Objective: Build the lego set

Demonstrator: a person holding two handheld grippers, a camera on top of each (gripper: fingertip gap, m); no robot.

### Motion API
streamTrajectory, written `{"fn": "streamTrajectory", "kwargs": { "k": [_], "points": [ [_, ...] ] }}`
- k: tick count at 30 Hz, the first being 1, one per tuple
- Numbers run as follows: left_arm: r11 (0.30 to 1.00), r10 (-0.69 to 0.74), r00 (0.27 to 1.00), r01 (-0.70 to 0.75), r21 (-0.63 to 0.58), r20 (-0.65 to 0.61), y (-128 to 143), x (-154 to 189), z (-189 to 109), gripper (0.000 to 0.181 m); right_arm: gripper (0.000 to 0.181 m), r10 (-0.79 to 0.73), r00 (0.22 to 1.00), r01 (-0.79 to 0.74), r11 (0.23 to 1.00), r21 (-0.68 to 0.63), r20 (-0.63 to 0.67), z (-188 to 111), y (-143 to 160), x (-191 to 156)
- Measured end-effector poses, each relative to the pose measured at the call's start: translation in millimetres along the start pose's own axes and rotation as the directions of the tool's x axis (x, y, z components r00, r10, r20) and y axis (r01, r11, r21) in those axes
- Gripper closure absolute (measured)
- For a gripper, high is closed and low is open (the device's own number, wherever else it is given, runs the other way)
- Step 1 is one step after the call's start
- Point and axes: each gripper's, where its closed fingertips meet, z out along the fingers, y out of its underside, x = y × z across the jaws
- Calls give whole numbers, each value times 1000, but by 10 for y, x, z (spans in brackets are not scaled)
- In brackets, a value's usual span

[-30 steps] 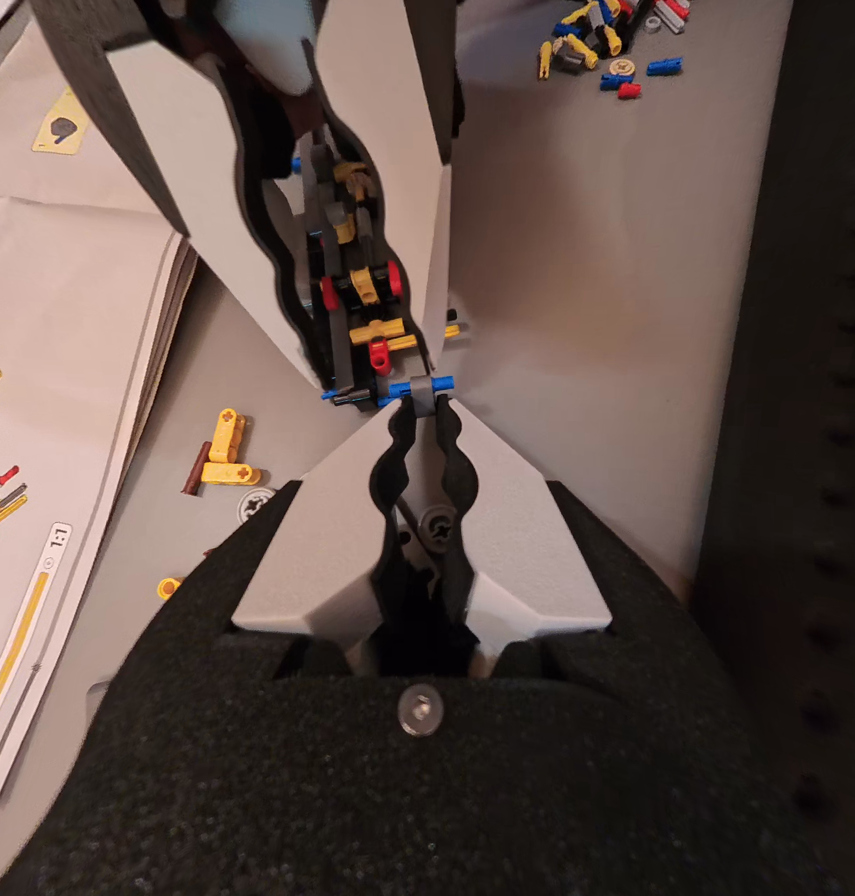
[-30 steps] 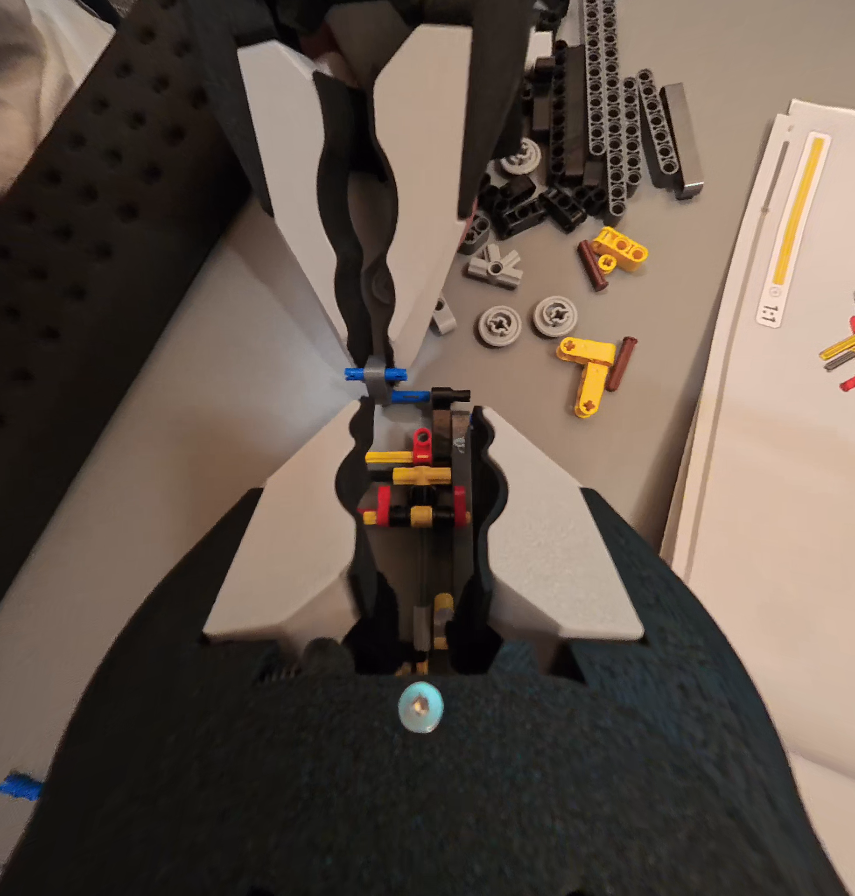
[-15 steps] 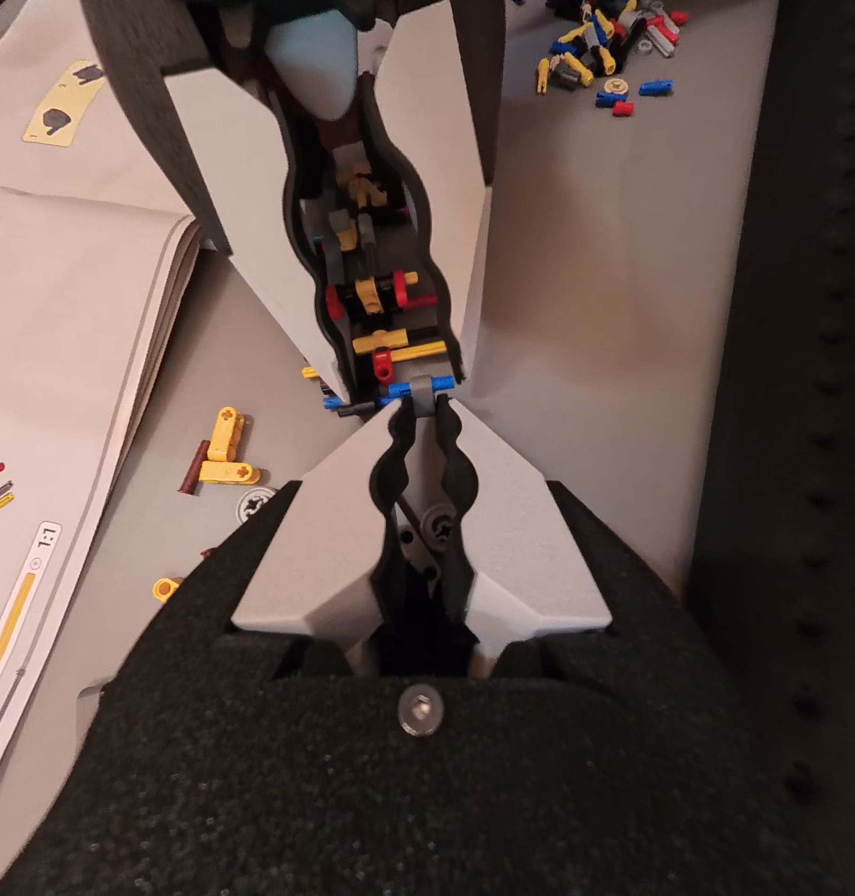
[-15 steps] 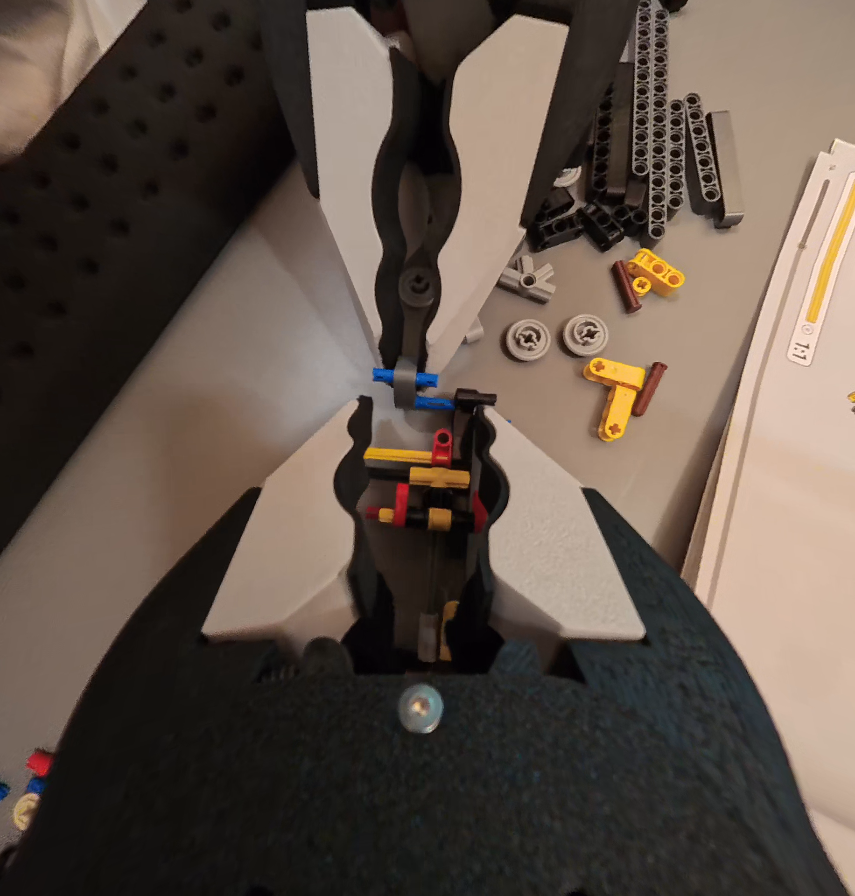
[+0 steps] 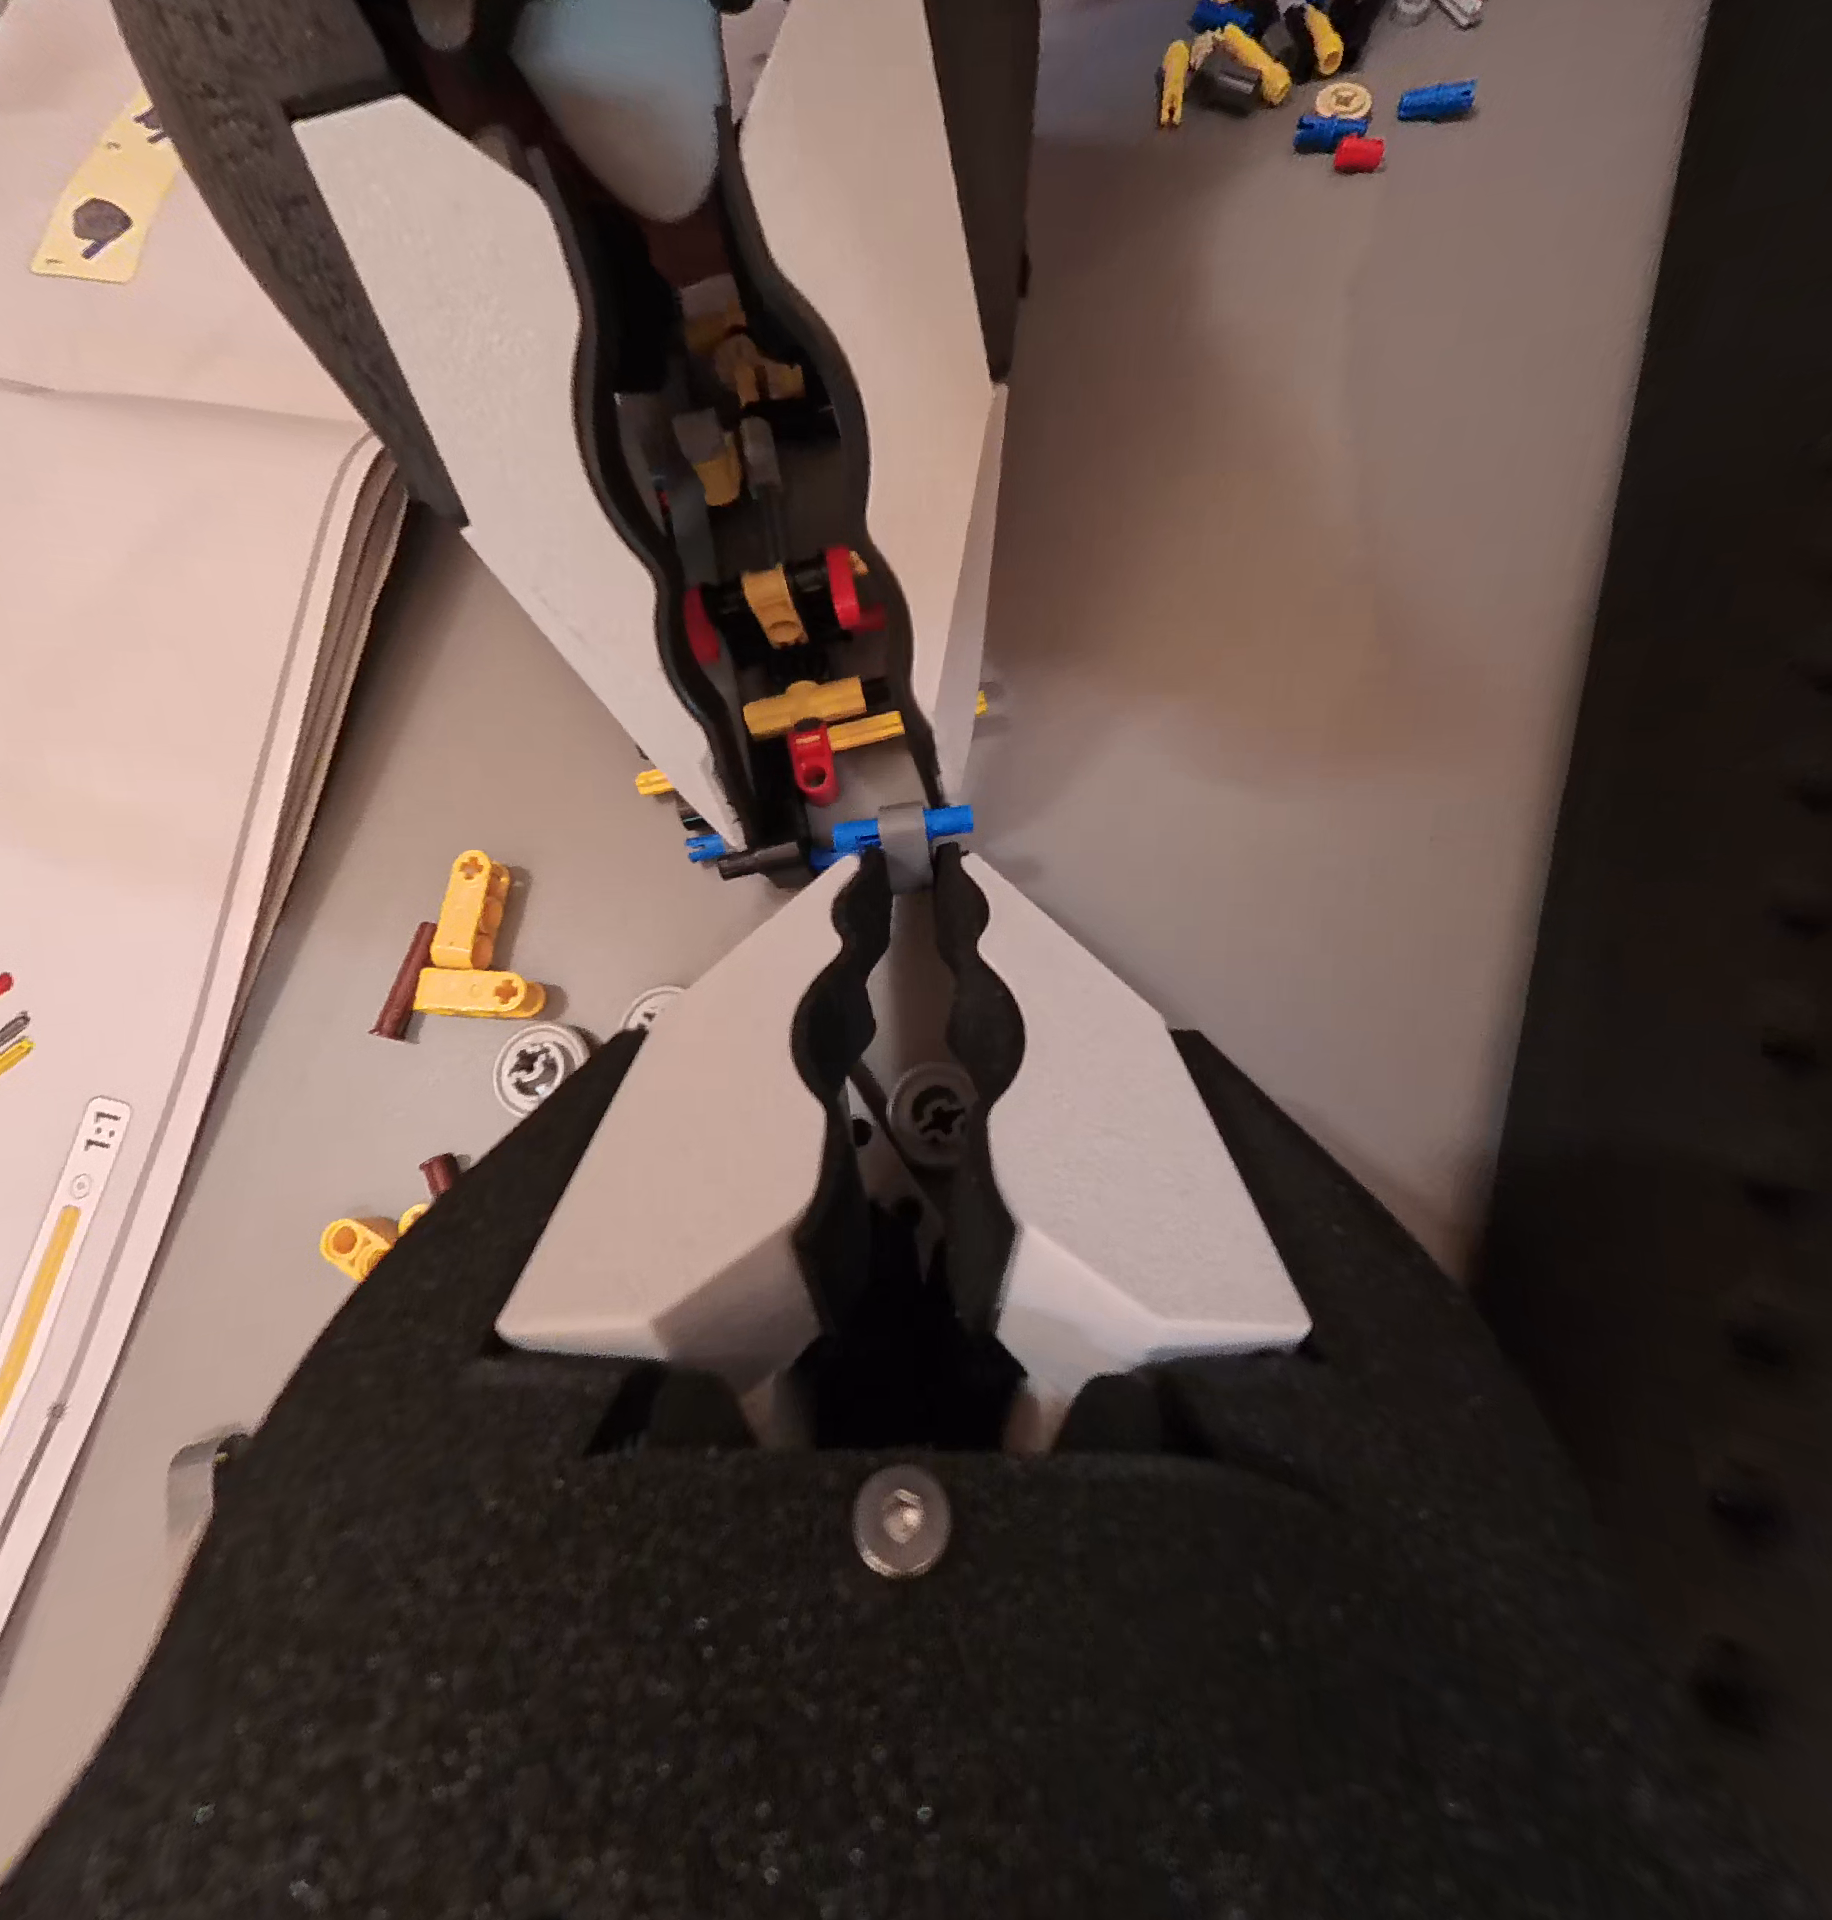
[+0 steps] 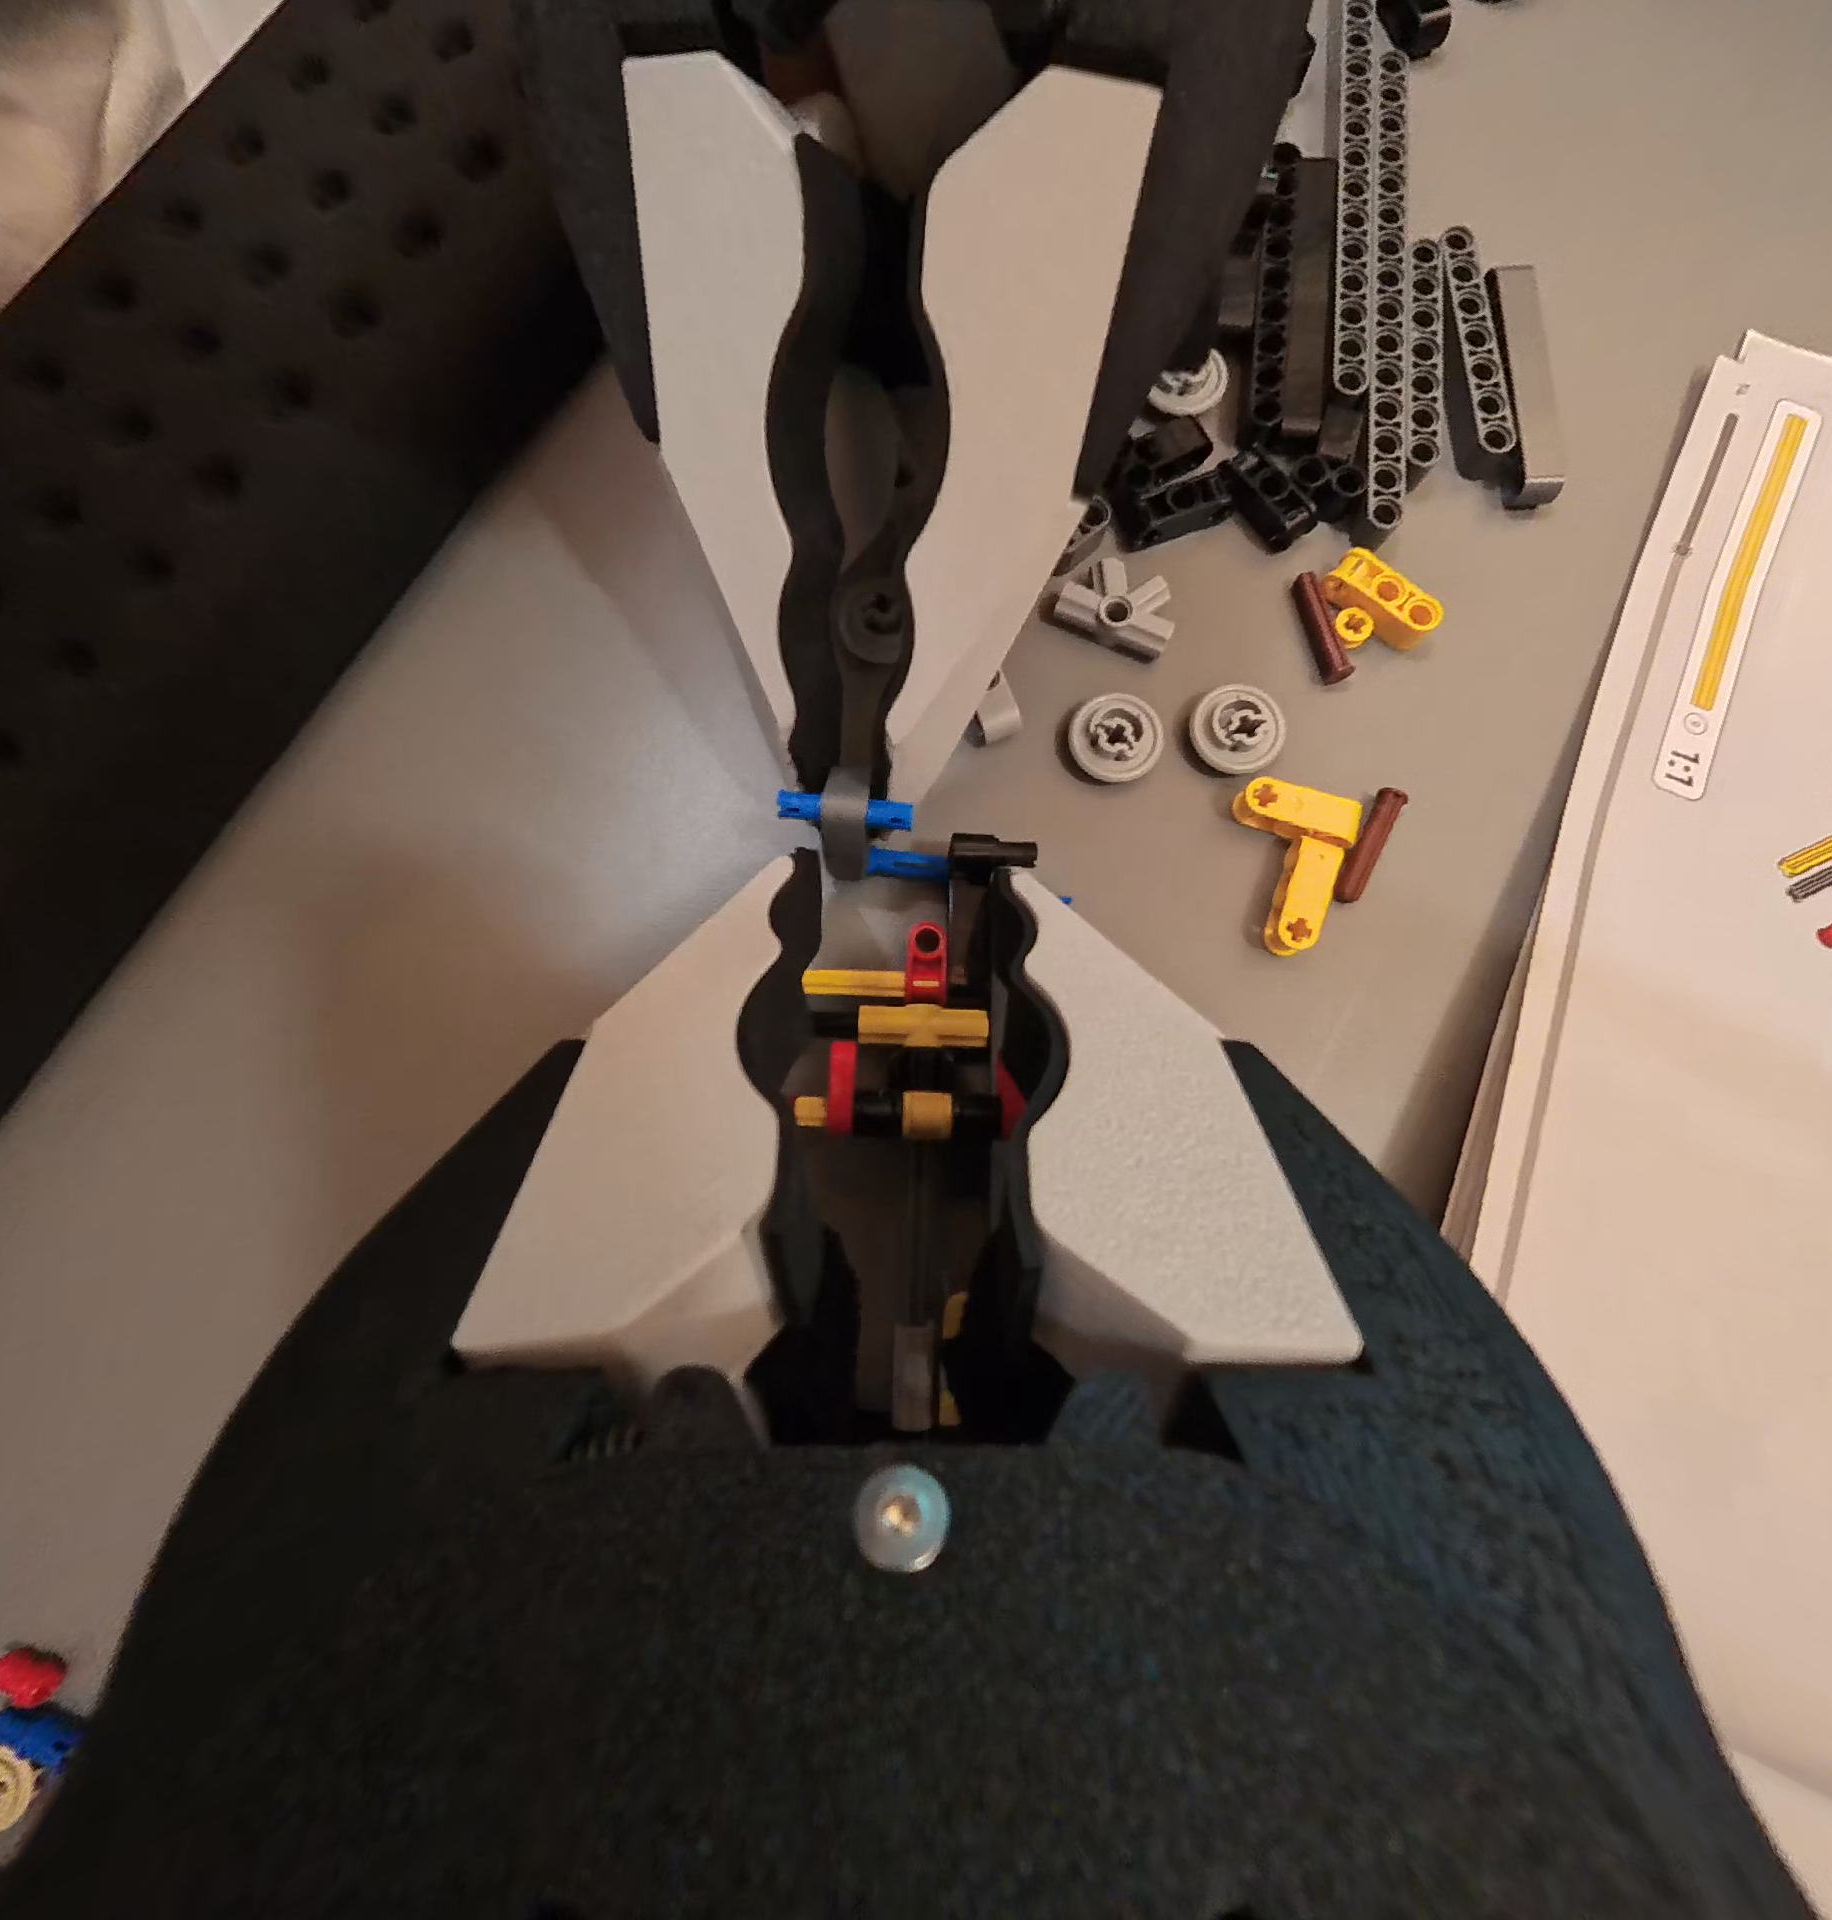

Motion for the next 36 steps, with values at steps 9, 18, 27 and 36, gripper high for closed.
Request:
{"fn": "streamTrajectory", "kwargs": {
  "k": [9, 18, 27, 36],
  "points": [
    [1000, -3, 1000, 3, 4, 2, -3, 3, 1, 174, 151, 8, 1000, -8, 1000, -5, -6, 12, -9, 2],
    [1000, -20, 999, 20, 0, 38, 4, 3, 4, 174, 151, 2, 1000, -2, 1000, 18, 1, 21, -2, 0],
    [999, 24, 994, -22, -25, 105, 4, -1, 11, 174, 151, -6, 1000, 6, 1000, 26, 5, 31, 6, -3],
    [999, -34, 985, 39, -27, 167, 43, -185, -24, 174, 181, -27, 999, 25, 999, 46, 30, 101, -7, -44]
  ]
}}
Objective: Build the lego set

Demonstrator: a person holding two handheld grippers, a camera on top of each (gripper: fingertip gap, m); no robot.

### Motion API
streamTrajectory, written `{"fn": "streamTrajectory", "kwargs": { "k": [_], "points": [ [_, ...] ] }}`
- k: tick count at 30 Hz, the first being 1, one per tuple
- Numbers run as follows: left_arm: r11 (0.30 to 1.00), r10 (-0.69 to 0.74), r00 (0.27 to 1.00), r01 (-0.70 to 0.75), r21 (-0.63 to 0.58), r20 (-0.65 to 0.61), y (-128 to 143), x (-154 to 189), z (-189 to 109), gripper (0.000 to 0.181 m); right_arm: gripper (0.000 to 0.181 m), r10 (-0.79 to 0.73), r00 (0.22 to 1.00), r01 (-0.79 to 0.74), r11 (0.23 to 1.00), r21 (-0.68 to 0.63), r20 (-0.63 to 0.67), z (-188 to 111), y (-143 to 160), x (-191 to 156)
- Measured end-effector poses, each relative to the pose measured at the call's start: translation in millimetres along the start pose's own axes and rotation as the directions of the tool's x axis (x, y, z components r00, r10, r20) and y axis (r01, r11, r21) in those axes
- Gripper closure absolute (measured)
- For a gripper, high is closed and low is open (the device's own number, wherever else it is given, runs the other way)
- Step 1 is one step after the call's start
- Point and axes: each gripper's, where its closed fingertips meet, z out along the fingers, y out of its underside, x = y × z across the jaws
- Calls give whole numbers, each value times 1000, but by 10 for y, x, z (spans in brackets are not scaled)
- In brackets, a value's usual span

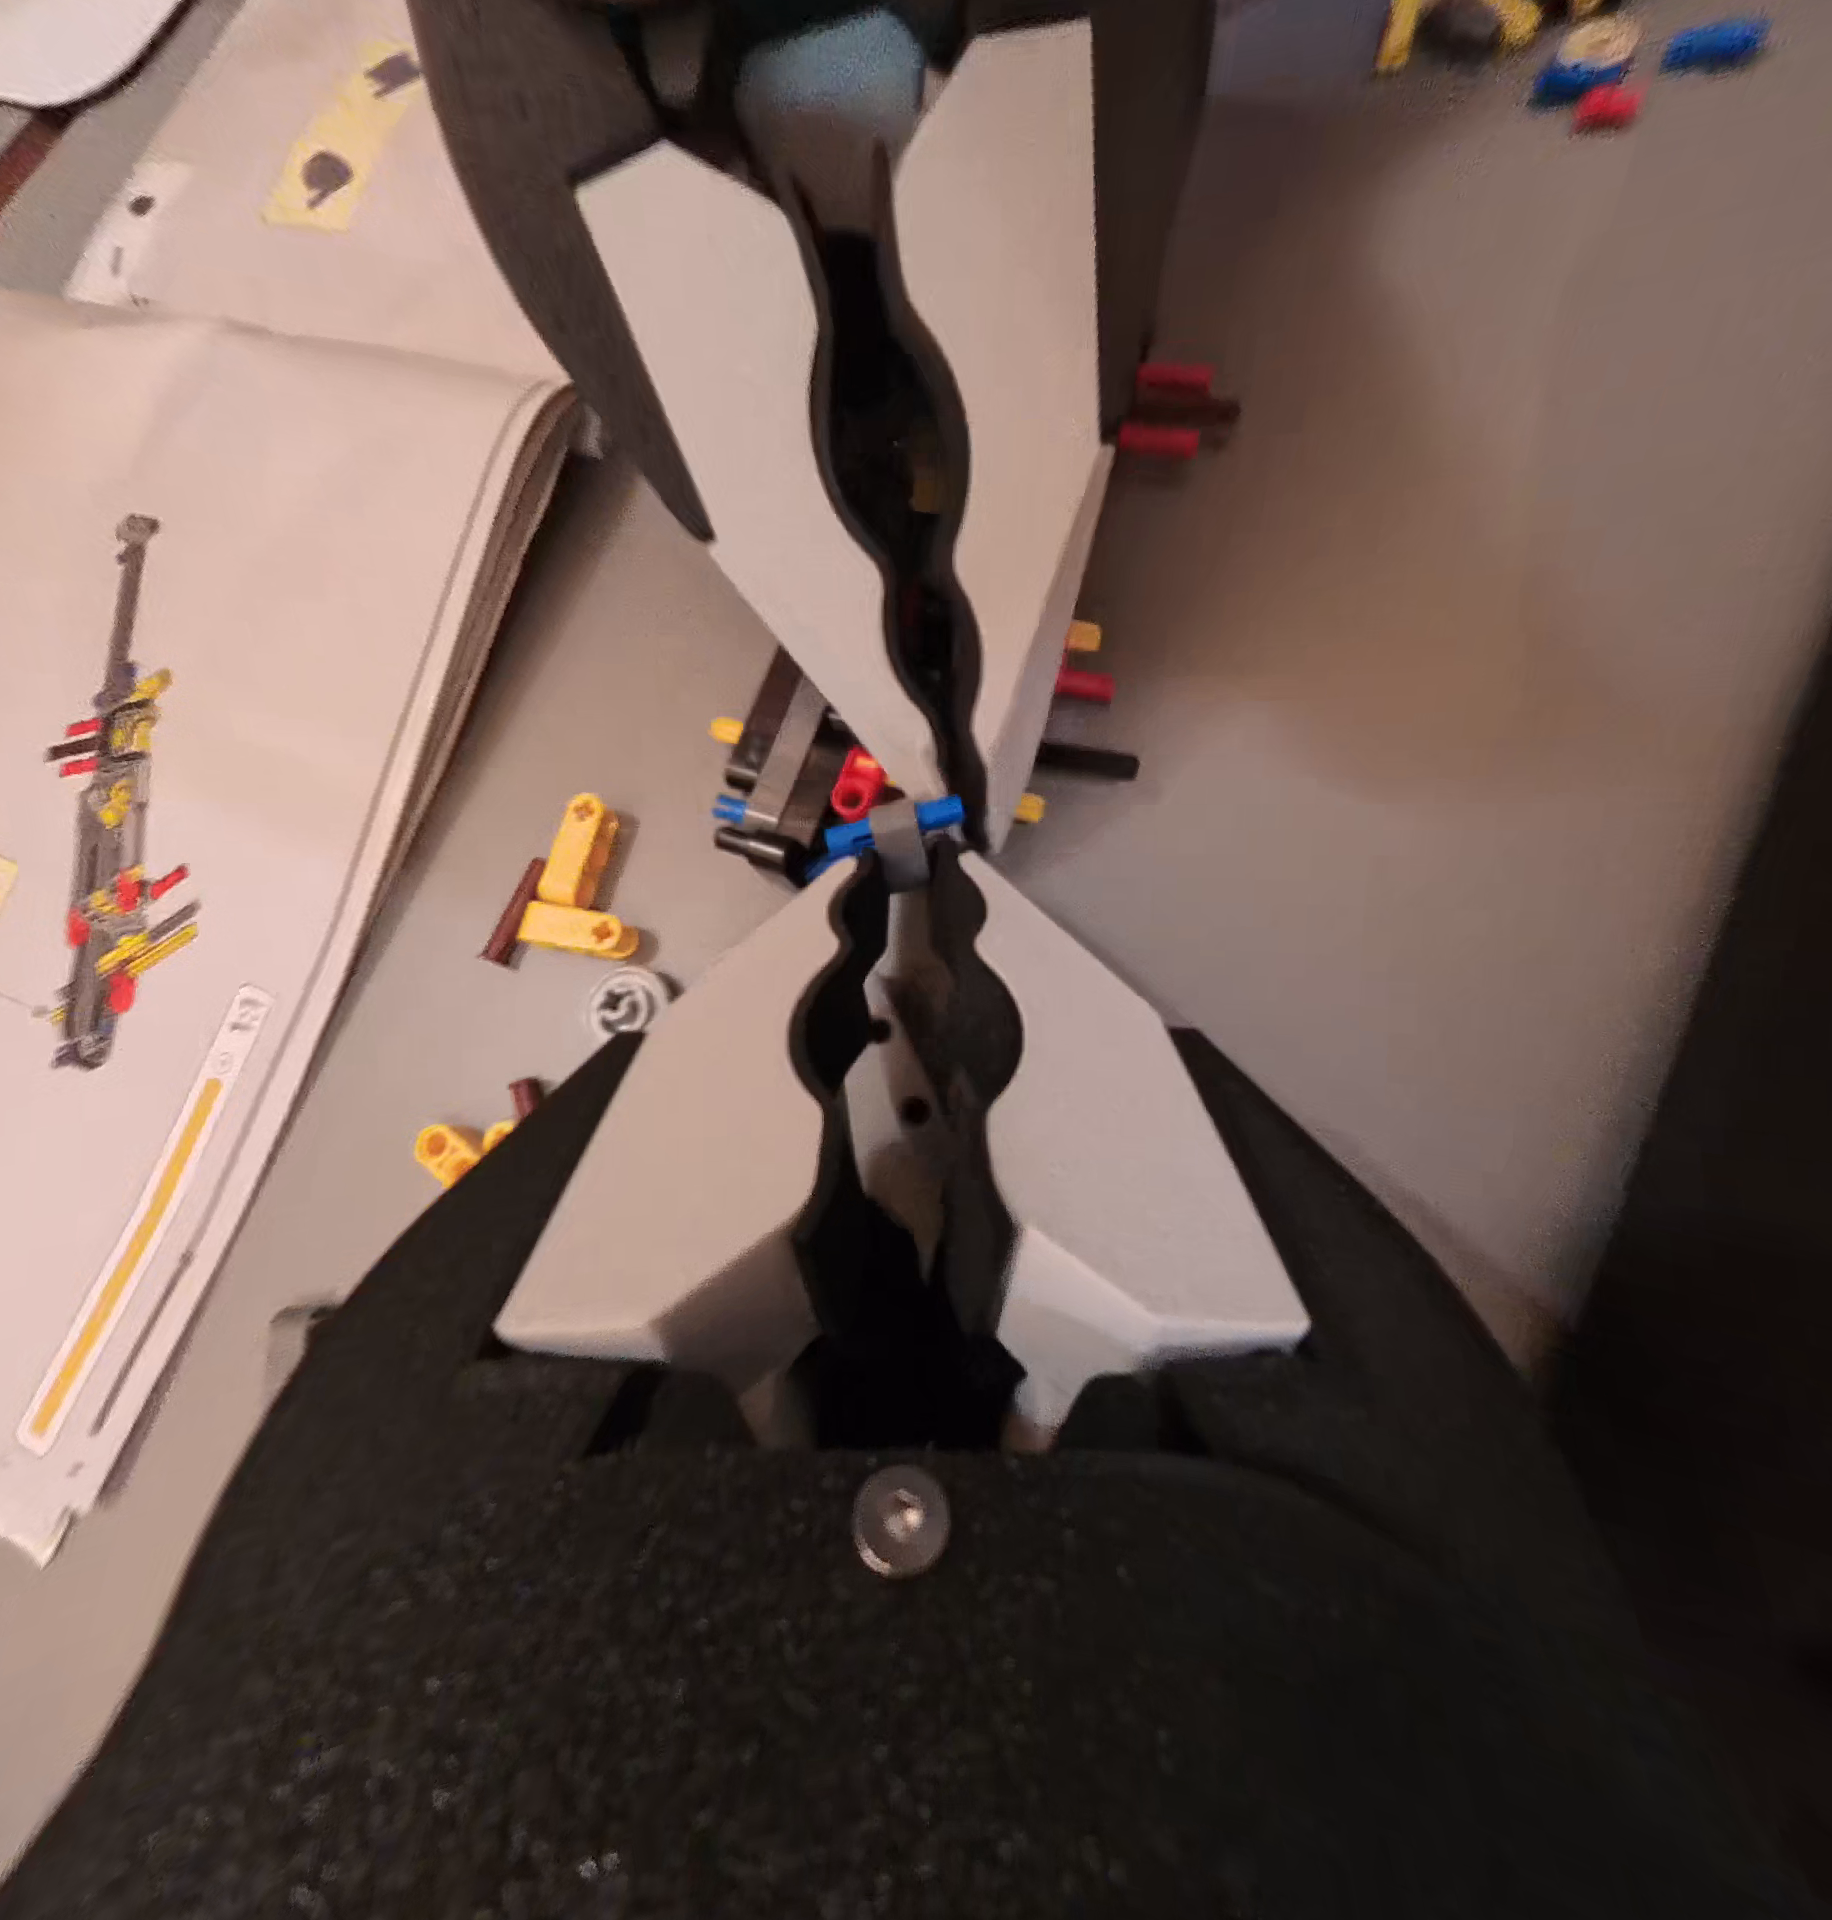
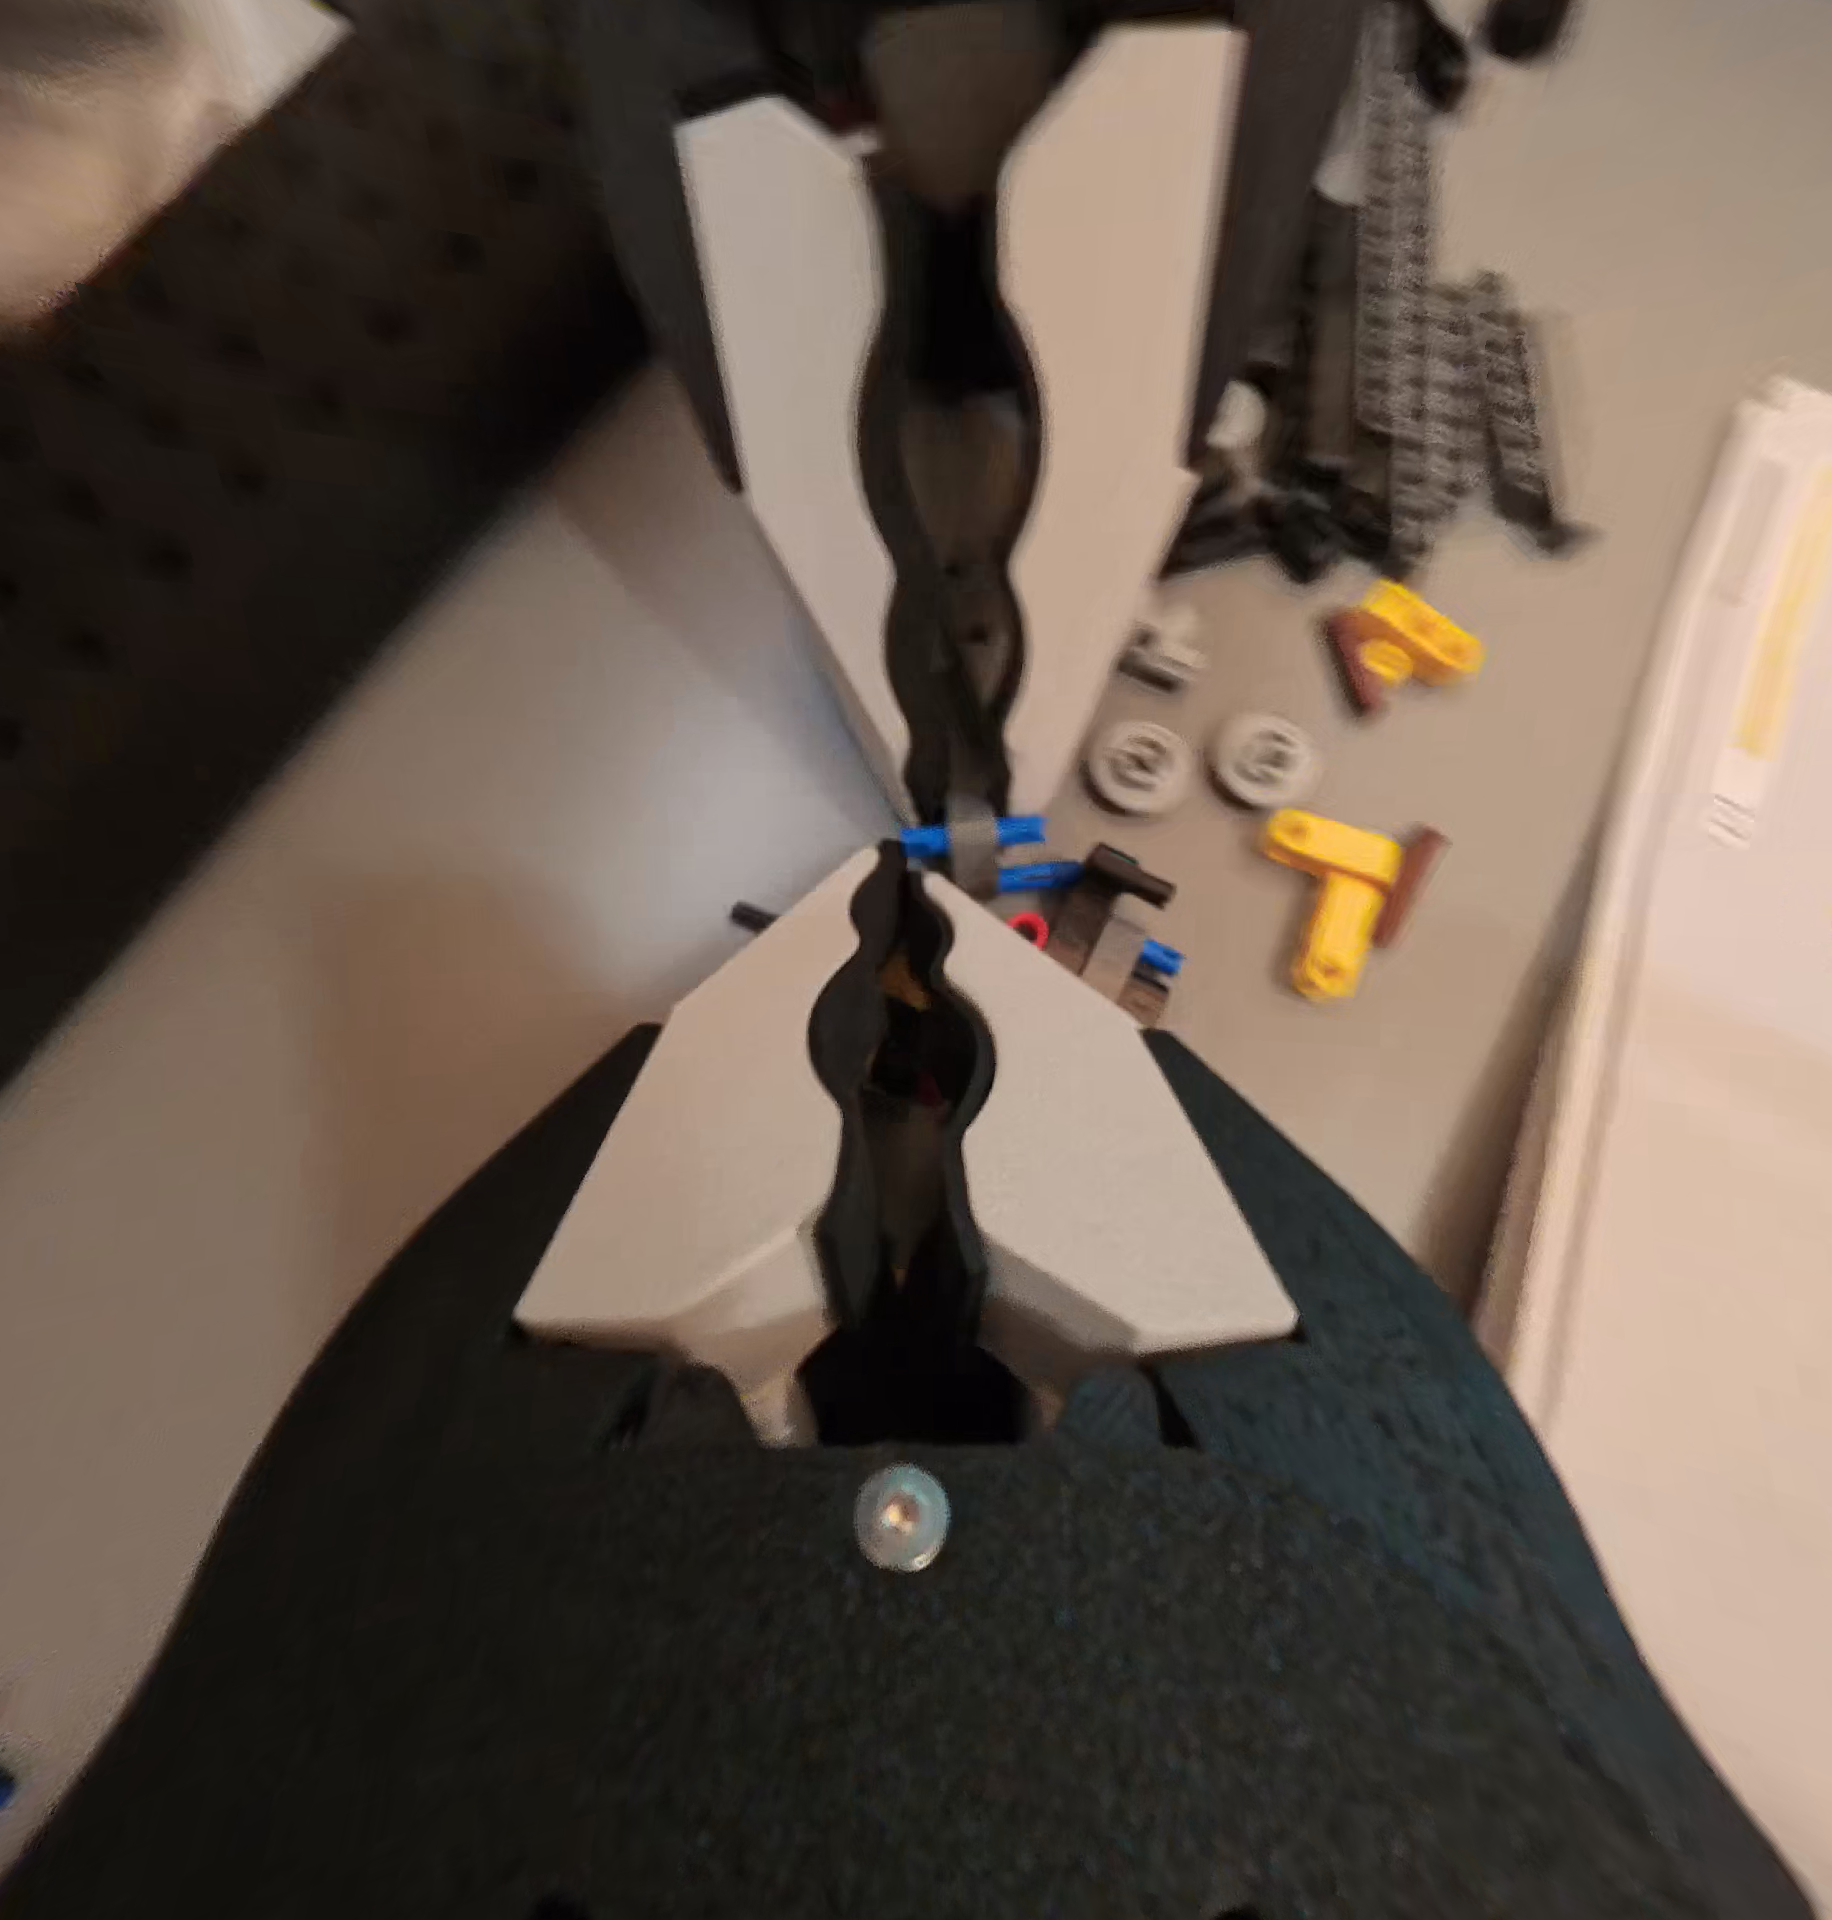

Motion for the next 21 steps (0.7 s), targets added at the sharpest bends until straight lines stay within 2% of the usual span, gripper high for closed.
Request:
{"fn": "streamTrajectory", "kwargs": {
  "k": [2, 6, 9, 13, 16, 19, 21],
  "points": [
    [999, 15, 998, -13, 32, -57, 11, 49, -44, 175, 181, -30, 999, 30, 999, -33, -12, 12, 4, -29],
    [999, -11, 997, 15, 46, -81, 1, 59, -72, 175, 175, 4, 1000, -4, 997, -71, -4, -56, 48, 10],
    [1000, 7, 997, -5, 27, -82, 13, 78, -45, 174, 166, 62, 998, -62, 998, -9, 18, -199, -5, 36],
    [998, 33, 998, -30, 57, -53, -36, 6, -89, 174, 160, 140, 985, -140, 990, 7, -102, -464, -11, 253],
    [996, -8, 996, 16, 91, -87, -86, 6, -125, 175, 157, 171, 966, -184, 982, -52, -192, -556, 91, 314],
    [994, -6, 997, 14, 106, -76, -100, -4, -147, 174, 157, 269, 946, -269, 963, 29, -179, -630, 13, 252],
    [986, -5, 996, 19, 167, -85, -201, 28, -205, 174, 156, 304, 941, -295, 952, 78, -150, -606, -67, 146]
  ]
}}
